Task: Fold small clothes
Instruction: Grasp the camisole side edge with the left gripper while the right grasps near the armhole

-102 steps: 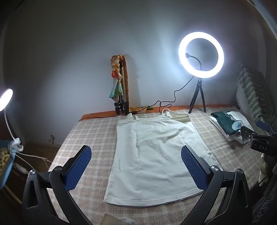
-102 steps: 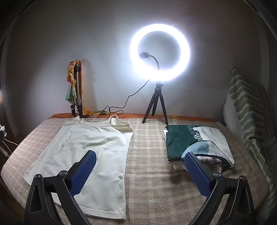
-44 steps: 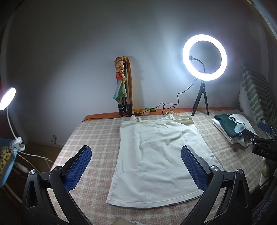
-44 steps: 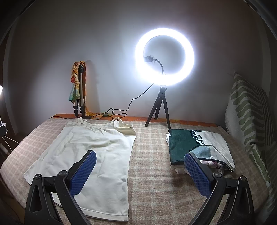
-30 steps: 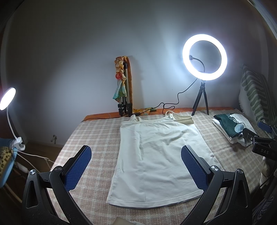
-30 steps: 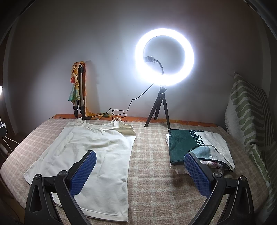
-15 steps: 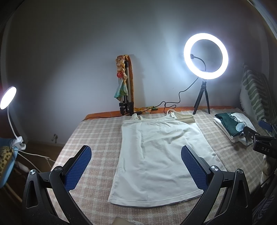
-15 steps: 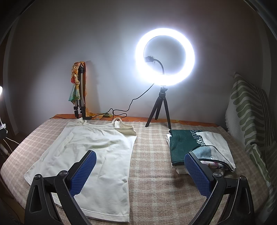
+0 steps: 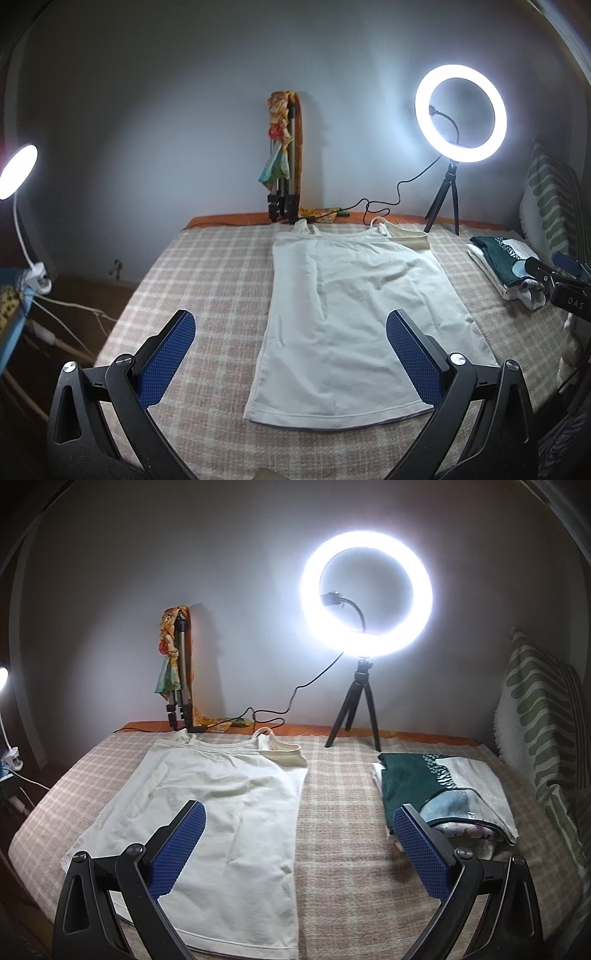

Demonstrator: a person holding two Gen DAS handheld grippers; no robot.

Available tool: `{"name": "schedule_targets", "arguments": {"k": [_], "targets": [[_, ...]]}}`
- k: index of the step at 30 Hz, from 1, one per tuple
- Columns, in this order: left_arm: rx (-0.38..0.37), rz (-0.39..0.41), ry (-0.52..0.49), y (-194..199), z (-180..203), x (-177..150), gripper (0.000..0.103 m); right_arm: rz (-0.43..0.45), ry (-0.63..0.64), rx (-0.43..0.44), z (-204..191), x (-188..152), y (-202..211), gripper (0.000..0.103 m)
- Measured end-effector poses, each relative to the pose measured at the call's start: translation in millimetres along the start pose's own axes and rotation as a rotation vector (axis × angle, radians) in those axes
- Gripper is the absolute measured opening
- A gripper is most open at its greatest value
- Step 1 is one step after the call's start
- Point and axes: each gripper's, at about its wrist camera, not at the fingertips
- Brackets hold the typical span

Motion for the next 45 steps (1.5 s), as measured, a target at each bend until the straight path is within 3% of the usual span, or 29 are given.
{"name": "schedule_targets", "arguments": {"k": [4, 7, 13, 21, 28, 31, 45], "targets": [[-0.050, 0.005, 0.056, -7.3, -15.7, -10.3, 0.101, 0.006, 0.021, 0.014, -11.7, 2.7, -6.5, 0.103], [-0.065, -0.019, 0.071, -15.6, -21.3, -14.5, 0.093, -0.010, 0.011, 0.084, -16.8, 2.0, -15.1, 0.103], [-0.135, -0.125, 0.123, -41.8, -32.9, -33.0, 0.084, -0.088, 0.040, 0.165, -42.8, 10.1, -45.1, 0.103], [-0.192, -0.276, 0.195, -74.1, -47.5, -67.9, 0.084, -0.201, 0.092, 0.270, -102.6, 27.4, -97.5, 0.098], [-0.235, -0.380, 0.252, -99.5, -56.5, -92.9, 0.062, -0.272, 0.167, 0.310, -162.2, 37.6, -145.1, 0.094], [-0.258, -0.394, 0.280, -106.1, -59.8, -97.4, 0.056, -0.328, 0.171, 0.327, -182.6, 41.3, -172.4, 0.089], [-0.310, -0.394, 0.317, -122.0, -63.5, -100.5, 0.054, -0.497, 0.167, 0.283, -260.9, 35.4, -295.6, 0.064]]}}
Point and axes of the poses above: each gripper's, at about its wrist camera, not at the fingertips, and y roughly against the way its jaws point, z to its right, x to its top, and after that the axes turned 11 degrees about -y, right-handed
